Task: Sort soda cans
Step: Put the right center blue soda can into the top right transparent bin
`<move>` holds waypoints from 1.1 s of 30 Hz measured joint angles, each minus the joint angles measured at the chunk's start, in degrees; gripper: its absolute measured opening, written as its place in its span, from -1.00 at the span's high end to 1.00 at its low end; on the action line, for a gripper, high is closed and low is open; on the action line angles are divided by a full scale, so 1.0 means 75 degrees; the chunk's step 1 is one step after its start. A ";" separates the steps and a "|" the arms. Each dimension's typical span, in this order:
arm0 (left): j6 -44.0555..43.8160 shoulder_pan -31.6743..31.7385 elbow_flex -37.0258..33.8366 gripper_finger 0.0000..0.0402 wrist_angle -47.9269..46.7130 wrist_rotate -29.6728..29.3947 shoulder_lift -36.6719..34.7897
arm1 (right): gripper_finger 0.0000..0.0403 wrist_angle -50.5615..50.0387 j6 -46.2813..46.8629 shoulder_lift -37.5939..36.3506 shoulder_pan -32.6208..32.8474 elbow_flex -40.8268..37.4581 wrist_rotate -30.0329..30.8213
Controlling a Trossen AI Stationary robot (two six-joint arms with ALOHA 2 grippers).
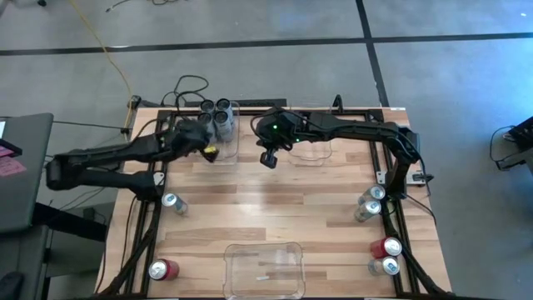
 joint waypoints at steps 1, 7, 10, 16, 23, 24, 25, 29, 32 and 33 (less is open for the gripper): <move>0.0270 -0.0108 0.0000 0.99 0.0219 0.0199 -0.0231 | 0.99 -0.0213 -0.0195 -0.0032 -0.0051 -0.0003 0.0000; 0.0910 -0.0443 0.0099 0.99 0.0788 0.1331 -0.1448 | 0.94 -0.1798 -0.0286 -0.0255 -0.0677 -0.0003 0.0070; 0.1255 -0.0559 0.0024 0.99 0.0757 0.1539 -0.1743 | 0.86 -0.2752 0.0047 -0.0255 -0.1082 -0.0003 0.0610; 0.1679 -0.0813 -0.0493 0.86 0.1042 0.1541 -0.1965 | 0.77 -0.3677 0.0269 -0.0256 -0.1739 -0.0003 0.1558; 0.1542 -0.0995 -0.1400 0.63 0.1354 0.1520 -0.1954 | 0.77 -0.4664 0.0267 -0.0558 -0.1513 -0.0092 0.1419; 0.1539 -0.0995 -0.1471 0.61 0.1389 0.1512 -0.1968 | 0.77 -0.4854 0.0369 -0.0709 -0.1386 -0.0162 0.1415; 0.1575 -0.0992 -0.1517 0.58 0.1387 0.1506 -0.1996 | 0.77 -0.5107 0.0573 -0.0882 -0.1250 -0.0229 0.1397; 0.1938 -0.0989 -0.1533 0.51 0.1503 0.1473 -0.2017 | 0.77 -0.6544 0.2464 -0.1698 -0.0561 -0.0536 0.1399; 0.2292 -0.0989 -0.1533 0.48 0.1894 0.1456 -0.2015 | 0.77 -0.6937 0.3973 -0.2371 0.0155 -0.0878 0.1384; 0.2406 -0.0989 -0.1533 0.48 0.2058 0.1456 -0.2014 | 0.77 -0.6836 0.4238 -0.2630 0.0399 -0.1042 0.1318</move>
